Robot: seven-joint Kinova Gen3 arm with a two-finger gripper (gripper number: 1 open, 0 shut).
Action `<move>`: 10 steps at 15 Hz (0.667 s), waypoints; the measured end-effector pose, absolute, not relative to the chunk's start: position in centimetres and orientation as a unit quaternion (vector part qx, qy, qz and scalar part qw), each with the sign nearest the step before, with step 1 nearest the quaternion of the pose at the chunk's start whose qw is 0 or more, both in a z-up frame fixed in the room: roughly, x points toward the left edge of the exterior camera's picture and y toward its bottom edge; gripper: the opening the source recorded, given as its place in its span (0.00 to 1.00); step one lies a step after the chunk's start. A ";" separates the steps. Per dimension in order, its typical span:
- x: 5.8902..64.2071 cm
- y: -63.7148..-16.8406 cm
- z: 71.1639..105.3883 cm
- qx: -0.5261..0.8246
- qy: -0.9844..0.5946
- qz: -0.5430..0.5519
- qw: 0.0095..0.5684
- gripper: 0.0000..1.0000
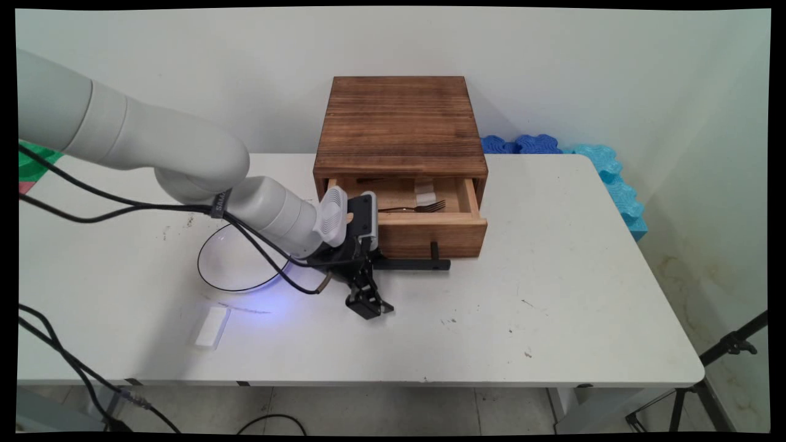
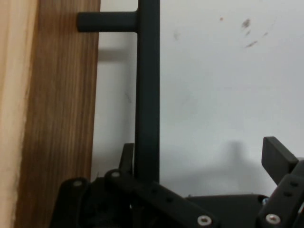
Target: Open the drawer
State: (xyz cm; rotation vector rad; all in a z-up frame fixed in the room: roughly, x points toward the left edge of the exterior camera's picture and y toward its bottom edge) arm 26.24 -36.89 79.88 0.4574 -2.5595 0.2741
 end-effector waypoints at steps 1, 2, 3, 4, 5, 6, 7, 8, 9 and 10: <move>26.1 -36.6 79.9 0.169 -0.945 0.100 0.262 1.00; 25.9 -36.3 79.9 0.168 -0.945 0.099 0.263 1.00; 25.8 -36.1 80.0 0.168 -0.945 0.098 0.264 1.00; 25.6 -35.8 80.0 0.168 -0.945 0.097 0.265 1.00; 25.5 -35.5 80.0 0.167 -0.945 0.096 0.266 1.00; 25.3 -35.2 80.1 0.167 -0.944 0.095 0.267 1.00; 25.1 -34.9 80.1 0.166 -0.944 0.094 0.268 1.00; 25.0 -34.6 80.1 0.166 -0.944 0.093 0.269 1.00; 24.8 -34.4 80.1 0.166 -0.944 0.092 0.270 1.00; 24.7 -34.1 80.2 0.165 -0.944 0.092 0.270 1.00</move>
